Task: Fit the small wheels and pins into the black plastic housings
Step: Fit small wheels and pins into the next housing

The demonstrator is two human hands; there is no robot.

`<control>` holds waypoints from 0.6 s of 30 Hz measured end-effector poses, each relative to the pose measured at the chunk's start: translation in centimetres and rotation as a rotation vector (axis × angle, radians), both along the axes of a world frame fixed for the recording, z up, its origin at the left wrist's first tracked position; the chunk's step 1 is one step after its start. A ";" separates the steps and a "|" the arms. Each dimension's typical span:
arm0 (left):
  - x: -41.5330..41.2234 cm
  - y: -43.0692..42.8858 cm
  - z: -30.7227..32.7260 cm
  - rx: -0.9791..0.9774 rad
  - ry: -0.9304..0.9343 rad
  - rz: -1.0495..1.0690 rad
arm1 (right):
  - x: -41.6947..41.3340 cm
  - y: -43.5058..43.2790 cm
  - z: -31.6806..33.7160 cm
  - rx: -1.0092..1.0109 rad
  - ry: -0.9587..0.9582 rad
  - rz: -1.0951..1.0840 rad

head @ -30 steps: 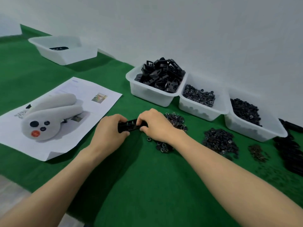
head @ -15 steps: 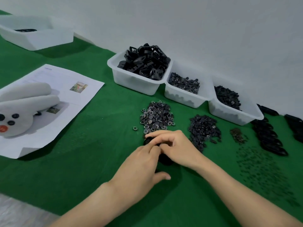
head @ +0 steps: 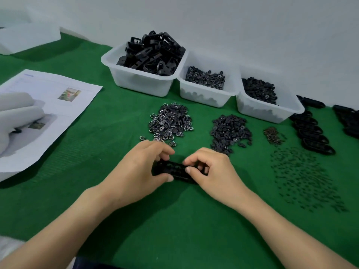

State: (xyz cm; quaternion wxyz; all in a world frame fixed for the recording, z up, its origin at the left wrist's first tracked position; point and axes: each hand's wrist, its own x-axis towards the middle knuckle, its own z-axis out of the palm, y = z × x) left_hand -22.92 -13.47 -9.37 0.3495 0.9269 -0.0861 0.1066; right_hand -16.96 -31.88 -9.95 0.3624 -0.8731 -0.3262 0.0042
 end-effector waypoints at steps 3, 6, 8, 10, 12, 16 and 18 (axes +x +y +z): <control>-0.6 -0.4 -0.6 -0.027 0.027 -0.069 | -0.1 -1.0 0.3 0.005 0.042 0.041; -0.9 -0.1 -0.7 -0.050 0.049 -0.103 | -0.2 -1.2 0.3 0.033 0.091 0.057; -0.9 0.1 -0.7 -0.063 0.071 -0.098 | -0.4 -1.0 0.1 0.063 0.113 0.072; -1.0 0.2 -0.7 -0.074 0.082 -0.089 | -0.4 -1.0 0.0 0.090 0.126 0.091; -1.2 0.4 -0.7 -0.064 0.079 -0.084 | -0.4 -1.2 0.0 0.103 0.152 0.106; -1.6 0.7 -0.6 -0.022 0.091 -0.090 | -0.7 -1.4 0.2 0.075 0.175 0.149; -1.8 0.9 -0.6 -0.026 0.096 -0.085 | -0.4 -1.3 0.7 0.061 0.189 0.165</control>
